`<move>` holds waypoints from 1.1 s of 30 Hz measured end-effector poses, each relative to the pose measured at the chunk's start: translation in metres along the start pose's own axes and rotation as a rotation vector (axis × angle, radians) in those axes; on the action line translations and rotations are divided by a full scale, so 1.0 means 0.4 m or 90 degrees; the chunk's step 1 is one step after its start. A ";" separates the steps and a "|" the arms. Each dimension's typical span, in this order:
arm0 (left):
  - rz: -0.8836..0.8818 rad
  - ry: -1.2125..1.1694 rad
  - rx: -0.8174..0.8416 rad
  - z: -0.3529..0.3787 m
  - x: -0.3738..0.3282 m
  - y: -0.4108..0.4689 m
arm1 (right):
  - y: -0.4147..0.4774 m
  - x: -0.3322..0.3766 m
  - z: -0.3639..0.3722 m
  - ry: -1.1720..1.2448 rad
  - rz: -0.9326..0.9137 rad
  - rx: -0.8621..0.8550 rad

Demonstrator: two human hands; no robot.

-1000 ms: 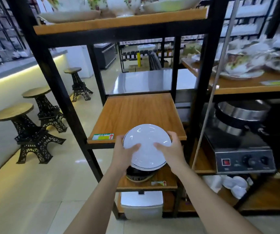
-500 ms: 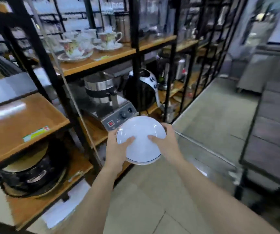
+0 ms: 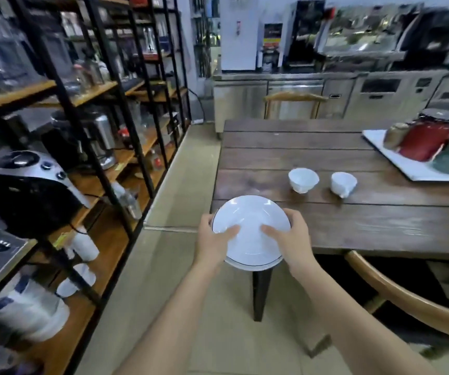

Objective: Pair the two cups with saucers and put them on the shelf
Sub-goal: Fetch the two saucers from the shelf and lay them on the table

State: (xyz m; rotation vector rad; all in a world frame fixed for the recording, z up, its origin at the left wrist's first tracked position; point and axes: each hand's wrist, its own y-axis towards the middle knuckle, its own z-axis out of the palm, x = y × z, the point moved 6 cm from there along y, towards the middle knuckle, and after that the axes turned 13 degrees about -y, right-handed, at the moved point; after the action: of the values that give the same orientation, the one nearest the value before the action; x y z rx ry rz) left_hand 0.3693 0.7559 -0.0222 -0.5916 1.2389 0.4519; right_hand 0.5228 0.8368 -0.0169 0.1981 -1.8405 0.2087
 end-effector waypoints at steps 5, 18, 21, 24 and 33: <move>-0.031 0.015 0.042 0.272 0.075 0.111 | 0.177 -0.095 -0.221 -0.022 0.023 -0.066; -0.257 0.053 0.058 0.577 0.271 0.306 | 0.476 -0.342 -0.420 -0.140 0.197 -0.074; -0.275 0.070 0.056 0.602 0.302 0.358 | 0.523 -0.380 -0.429 -0.181 0.243 -0.081; -0.292 0.105 0.039 0.611 0.341 0.401 | 0.557 -0.409 -0.427 -0.219 0.280 -0.072; -0.266 0.222 -0.001 0.624 0.390 0.484 | 0.628 -0.462 -0.431 -0.281 0.315 -0.064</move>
State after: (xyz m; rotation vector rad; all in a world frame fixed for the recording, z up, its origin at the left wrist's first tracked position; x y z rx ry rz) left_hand 0.4765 1.0648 -0.1529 -0.9338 1.3979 -0.0039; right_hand 0.6727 1.1276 -0.1581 -0.3124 -2.3120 0.4420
